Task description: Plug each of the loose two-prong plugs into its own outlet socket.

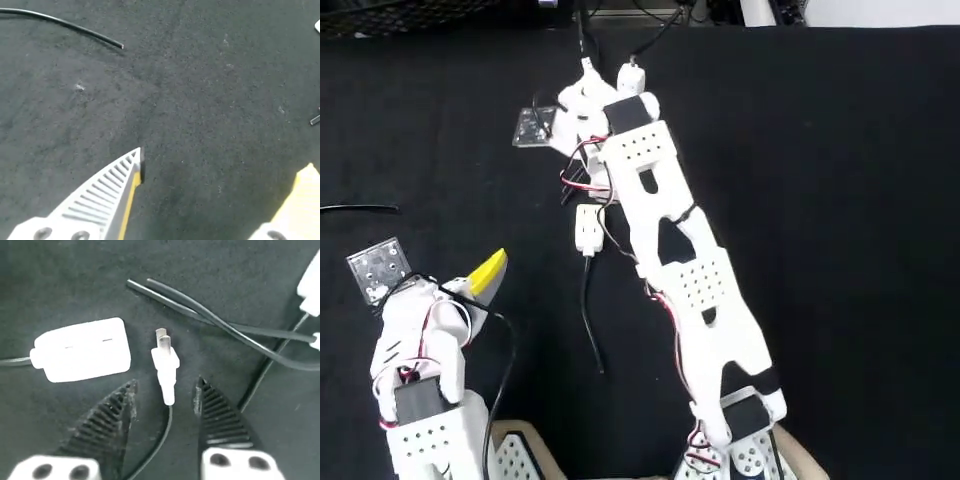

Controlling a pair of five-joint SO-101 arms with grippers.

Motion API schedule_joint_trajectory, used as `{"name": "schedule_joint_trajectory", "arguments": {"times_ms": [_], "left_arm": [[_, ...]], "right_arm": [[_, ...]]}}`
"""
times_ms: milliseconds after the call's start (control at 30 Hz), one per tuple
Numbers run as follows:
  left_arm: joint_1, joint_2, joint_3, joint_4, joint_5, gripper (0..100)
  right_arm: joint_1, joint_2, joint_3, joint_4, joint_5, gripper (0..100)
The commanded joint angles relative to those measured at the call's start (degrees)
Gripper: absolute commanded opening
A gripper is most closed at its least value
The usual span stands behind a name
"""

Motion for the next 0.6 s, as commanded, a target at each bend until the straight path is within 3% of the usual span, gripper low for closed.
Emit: {"name": "schedule_joint_trajectory", "arguments": {"times_ms": [0,567], "left_arm": [[-0.5,-0.2,0.7,-0.3,-0.3,45],[-0.5,-0.2,0.7,-0.3,-0.3,45]], "right_arm": [[0.4,-0.6,-0.1,1.1,3.3,17.4],[2.5,4.7,-0.6,-1.6,4.7,17.2]]}}
